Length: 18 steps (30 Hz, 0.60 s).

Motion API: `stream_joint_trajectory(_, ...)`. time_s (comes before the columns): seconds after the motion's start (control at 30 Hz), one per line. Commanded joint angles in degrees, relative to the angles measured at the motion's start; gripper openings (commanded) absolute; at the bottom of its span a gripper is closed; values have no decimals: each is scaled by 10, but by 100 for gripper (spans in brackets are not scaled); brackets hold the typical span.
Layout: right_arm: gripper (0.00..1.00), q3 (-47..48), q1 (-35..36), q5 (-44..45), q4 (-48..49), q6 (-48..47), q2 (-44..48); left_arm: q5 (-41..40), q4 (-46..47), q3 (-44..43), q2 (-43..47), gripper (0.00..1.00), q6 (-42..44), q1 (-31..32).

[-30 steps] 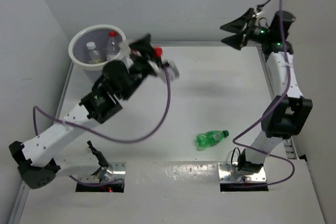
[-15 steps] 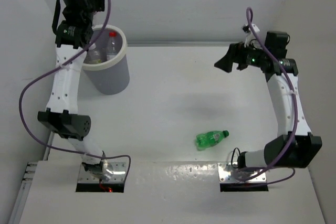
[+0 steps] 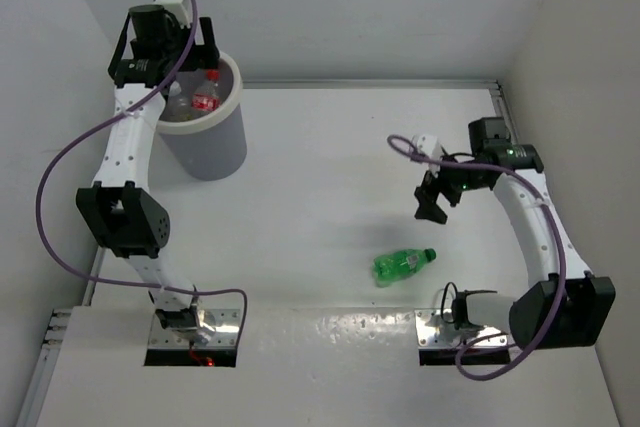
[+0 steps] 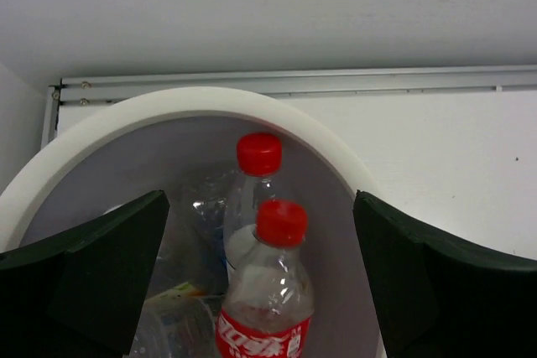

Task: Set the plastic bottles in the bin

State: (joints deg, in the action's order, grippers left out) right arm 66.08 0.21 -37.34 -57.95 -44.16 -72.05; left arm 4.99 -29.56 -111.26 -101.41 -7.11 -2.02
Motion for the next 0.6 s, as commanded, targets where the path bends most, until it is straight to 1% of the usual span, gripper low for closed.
stream_joint_trajectory(0.0, 99, -58, 37, 33, -91, -195, 29, 12, 26, -6, 39, 100, -18, -5)
stream_joint_trajectory(0.03, 99, -70, 43, 39, -95, -232, 45, 19, 26, -15, 45, 100, -18, -5)
stream_joint_trajectory(0.07, 99, -84, 67, 53, -95, -261, 52, 36, 26, -22, 51, 100, -18, -10)
stream_joint_trajectory(0.1, 99, -127, 75, 61, -93, -284, 66, 46, 26, -22, 67, 100, -18, -11)
stream_joint_trajectory(0.17, 99, -164, 101, 83, -82, -295, 86, 62, 26, -22, 86, 100, -18, -11)
stream_joint_trajectory(0.2, 99, -173, 120, 87, -81, -311, 89, 76, 26, -13, 96, 100, -18, -11)
stream_joint_trajectory(0.27, 99, -205, 154, 100, -61, -314, 90, 90, 26, 7, 127, 100, -18, -11)
stream_joint_trajectory(0.3, 99, -213, 154, 104, -61, -314, 92, 90, 26, 7, 137, 100, -18, -11)
stream_joint_trajectory(0.33, 99, -246, 179, 111, -34, -306, 90, 90, 26, 25, 147, 100, -23, -11)
stream_joint_trajectory(0.4, 99, -266, 192, 119, 17, -296, 85, 90, 42, 47, 179, 100, -23, -11)
stream_joint_trajectory(0.43, 99, -293, 211, 126, 69, -291, 77, 95, 48, 67, 188, 100, -23, -11)
stream_joint_trajectory(0.57, 99, -329, 233, 145, 148, -287, 41, 95, 62, 106, 225, 100, -23, -11)
